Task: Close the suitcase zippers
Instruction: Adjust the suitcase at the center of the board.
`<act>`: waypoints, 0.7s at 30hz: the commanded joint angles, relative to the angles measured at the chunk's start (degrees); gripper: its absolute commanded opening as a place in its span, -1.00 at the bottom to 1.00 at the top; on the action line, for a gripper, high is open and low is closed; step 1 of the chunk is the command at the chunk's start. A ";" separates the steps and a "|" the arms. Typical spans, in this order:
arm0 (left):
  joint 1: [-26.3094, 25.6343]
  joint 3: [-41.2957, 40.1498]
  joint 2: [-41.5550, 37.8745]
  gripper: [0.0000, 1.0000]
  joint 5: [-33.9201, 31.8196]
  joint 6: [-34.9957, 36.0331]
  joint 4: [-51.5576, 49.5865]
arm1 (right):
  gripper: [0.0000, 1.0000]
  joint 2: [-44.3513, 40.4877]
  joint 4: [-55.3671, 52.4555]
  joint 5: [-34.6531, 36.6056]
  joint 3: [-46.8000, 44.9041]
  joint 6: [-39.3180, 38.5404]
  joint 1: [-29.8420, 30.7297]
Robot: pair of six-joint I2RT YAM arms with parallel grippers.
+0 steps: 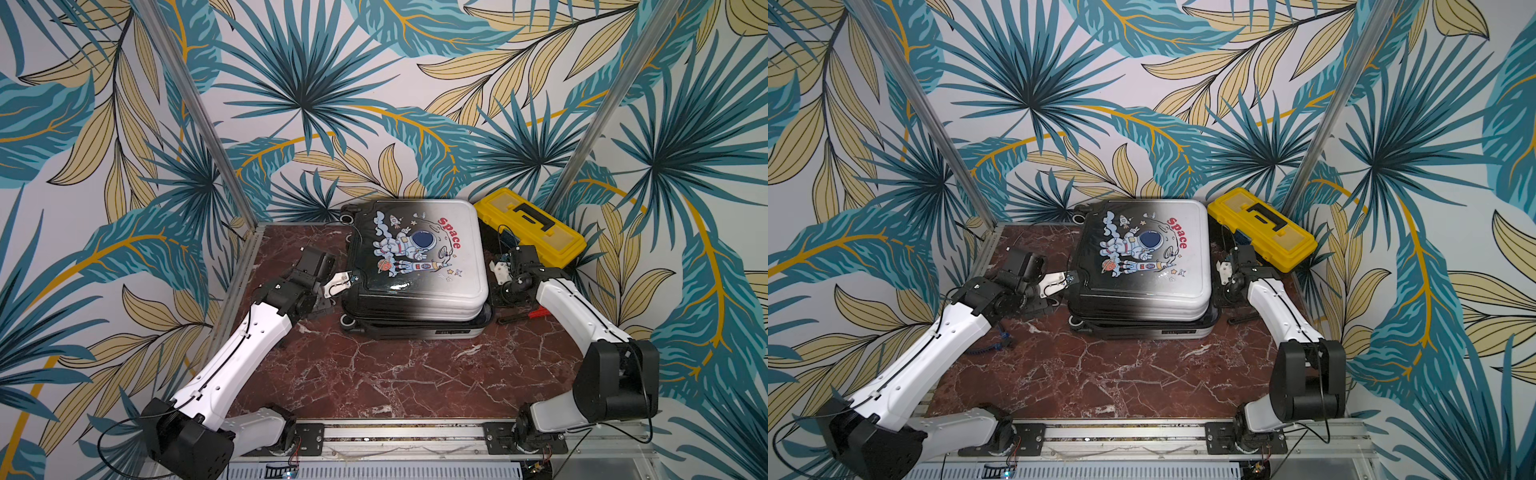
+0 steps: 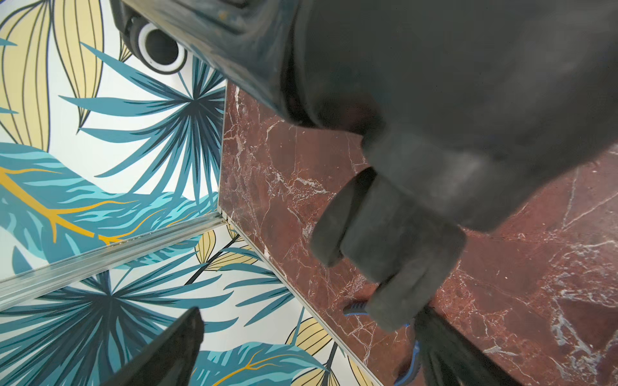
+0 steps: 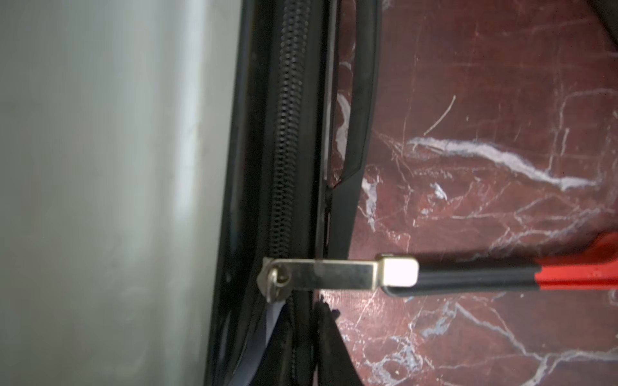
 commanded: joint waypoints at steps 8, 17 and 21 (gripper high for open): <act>-0.06 -2.03 3.56 0.99 4.70 0.97 0.51 | -0.70 4.61 2.56 -4.87 4.37 -5.62 -1.70; 4.03 0.08 5.61 0.98 8.16 1.74 1.56 | -0.70 6.90 1.84 -7.00 6.32 -5.95 -2.05; 3.25 0.87 7.08 0.96 8.63 1.76 1.48 | -0.70 8.01 1.87 -7.39 7.04 -6.08 -2.14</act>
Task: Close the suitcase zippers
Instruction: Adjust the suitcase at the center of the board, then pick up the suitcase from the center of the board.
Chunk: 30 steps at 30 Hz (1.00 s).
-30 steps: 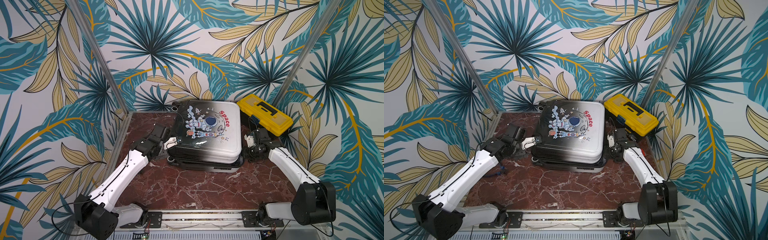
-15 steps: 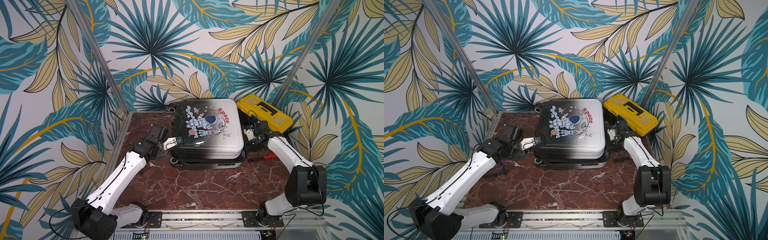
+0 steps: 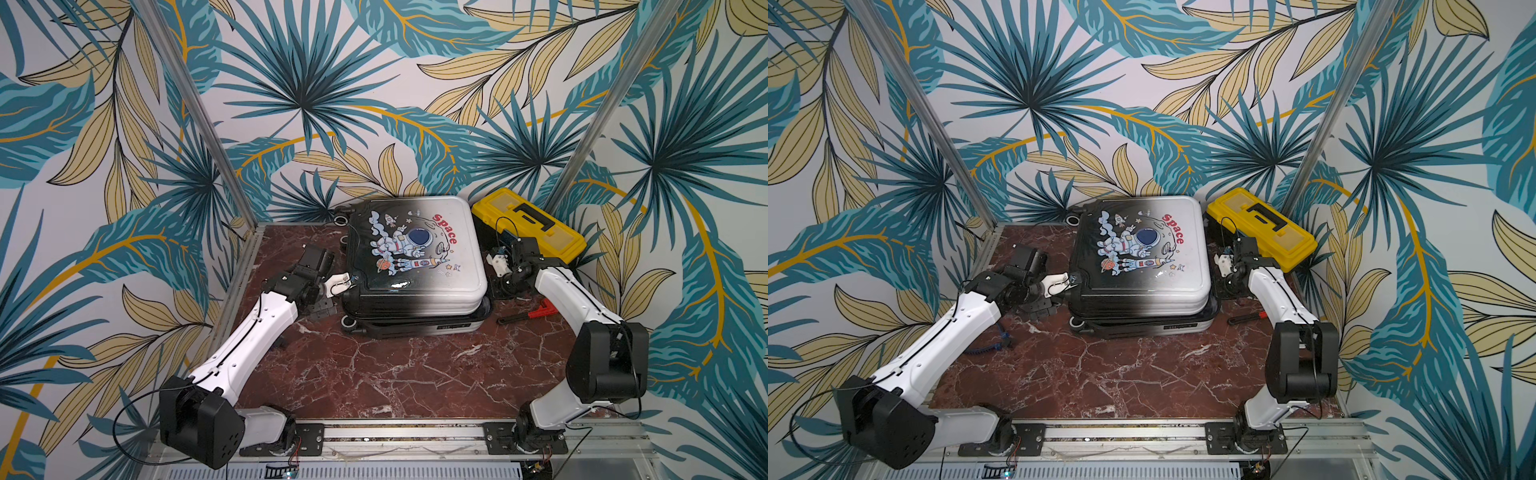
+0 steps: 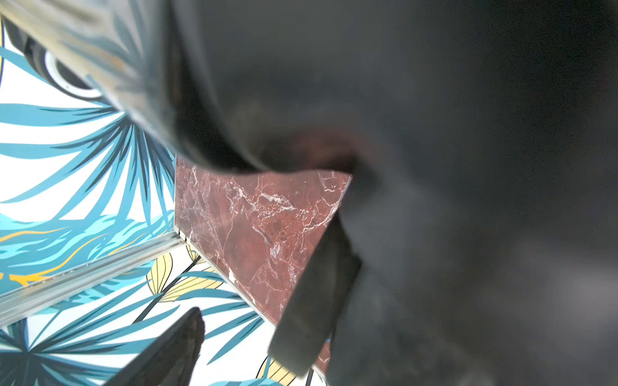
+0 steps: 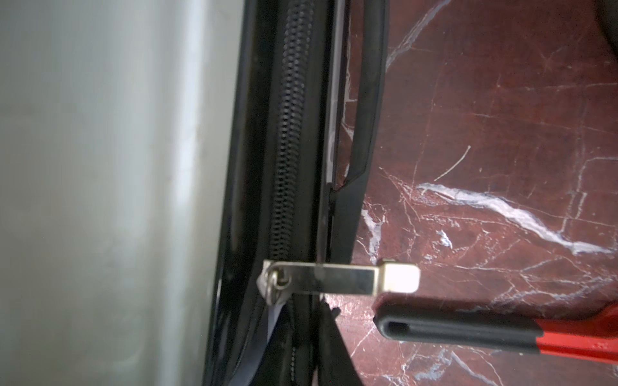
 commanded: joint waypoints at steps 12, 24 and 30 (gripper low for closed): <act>-2.45 2.76 3.21 0.48 1.96 1.23 -0.25 | -0.70 3.95 2.56 -4.72 2.38 -1.95 -1.23; -4.23 4.07 2.47 -0.02 0.31 -0.66 -3.96 | -0.71 3.87 2.63 -6.17 1.83 -2.34 -1.45; -4.72 5.99 1.30 -0.13 3.22 -5.20 -8.26 | -0.71 3.18 3.10 -6.33 0.34 -1.97 -1.45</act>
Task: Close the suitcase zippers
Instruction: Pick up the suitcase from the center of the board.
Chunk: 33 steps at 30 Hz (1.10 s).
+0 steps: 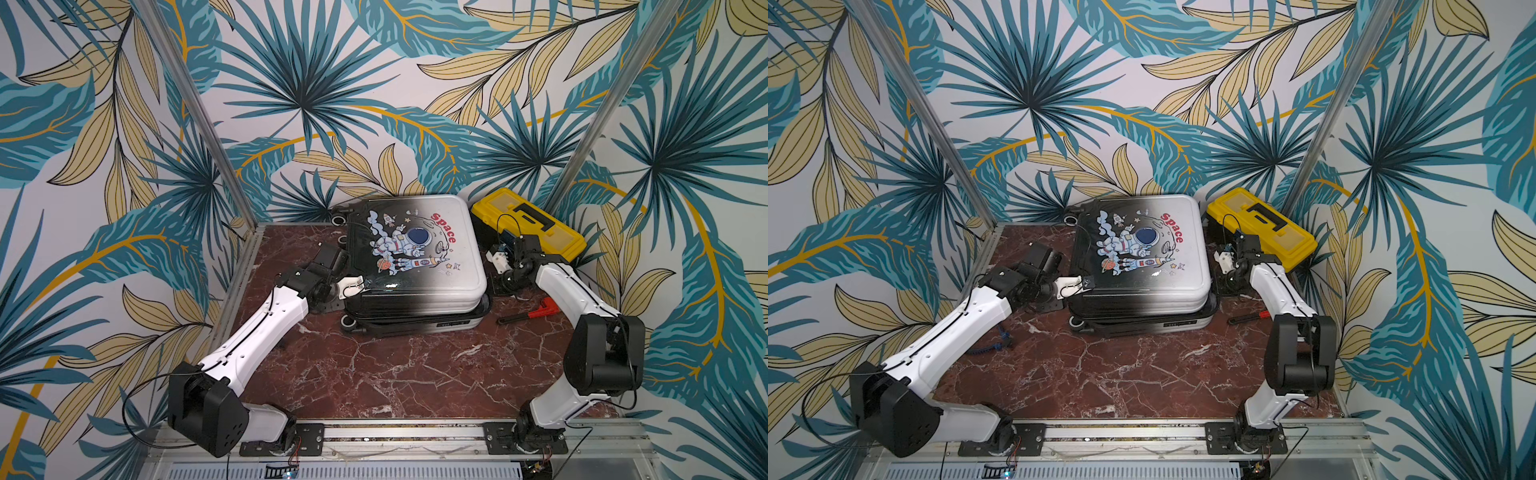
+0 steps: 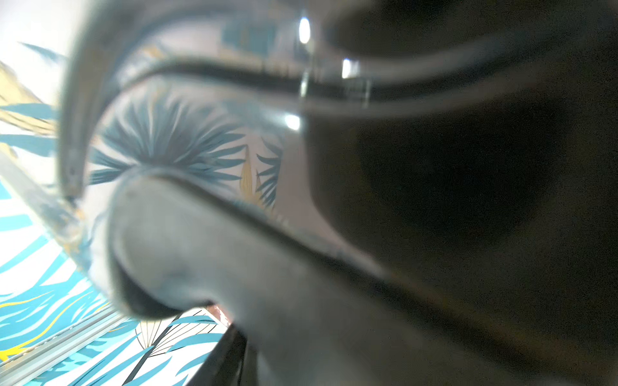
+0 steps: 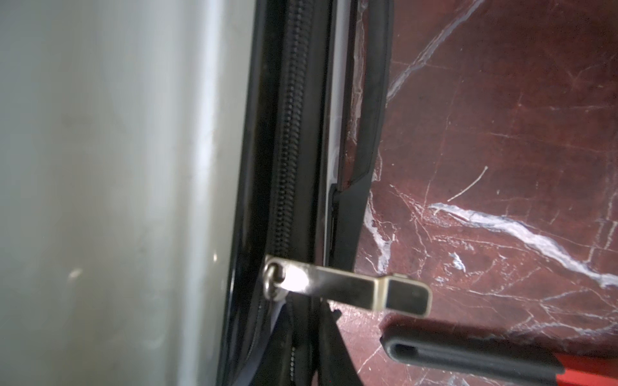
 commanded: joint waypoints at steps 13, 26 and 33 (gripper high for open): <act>-0.04 9.13 -3.06 -0.12 17.01 -14.64 -7.21 | -0.38 -9.02 14.31 -10.34 -13.93 8.47 -0.51; 1.28 11.65 0.56 -0.15 27.73 -17.86 -7.16 | -0.60 -18.87 29.11 -26.37 -27.03 24.47 -0.38; 1.46 10.84 0.47 -0.11 25.82 -16.44 -7.17 | -0.58 -25.45 39.65 -29.66 -34.87 32.33 1.81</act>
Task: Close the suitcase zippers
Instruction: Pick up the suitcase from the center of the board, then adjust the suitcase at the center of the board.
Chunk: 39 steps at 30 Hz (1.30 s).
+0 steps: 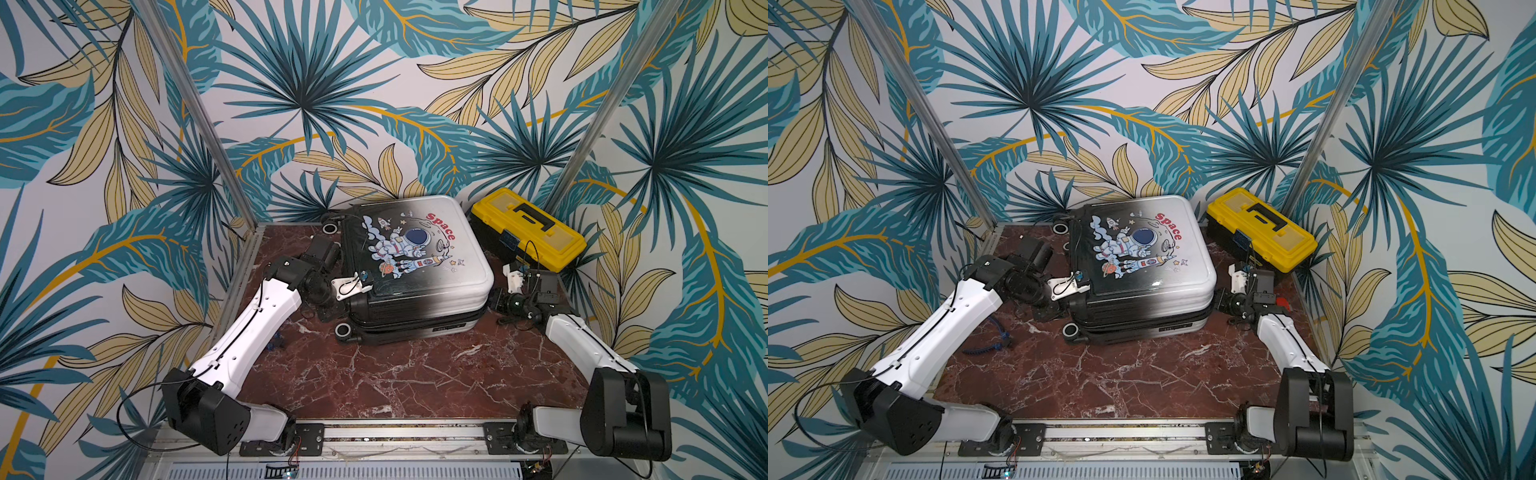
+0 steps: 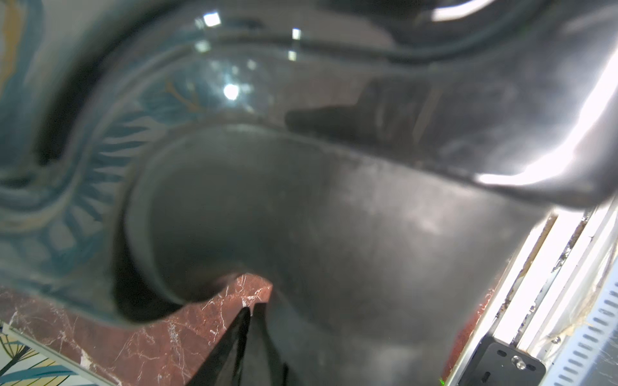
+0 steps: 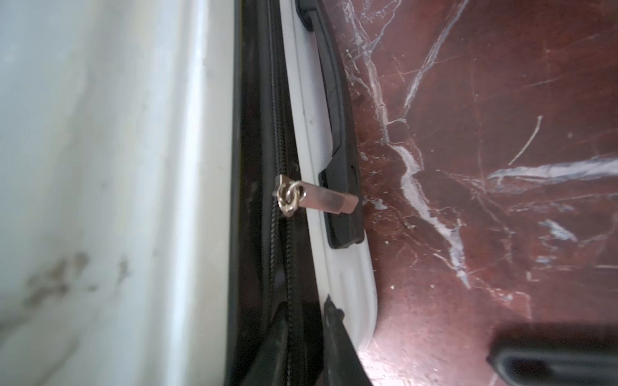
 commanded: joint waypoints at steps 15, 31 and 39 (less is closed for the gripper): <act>1.82 4.10 0.32 -0.09 4.97 -1.98 9.06 | -0.02 -13.79 -28.87 -1.13 5.38 -10.13 4.71; 1.85 3.77 -0.19 -0.06 5.31 0.52 9.02 | 0.10 -8.15 -19.56 11.64 12.65 -7.38 -7.87; 1.87 5.08 -0.02 -0.06 5.66 1.11 9.07 | 0.05 13.51 -25.90 3.07 25.71 -19.26 -10.49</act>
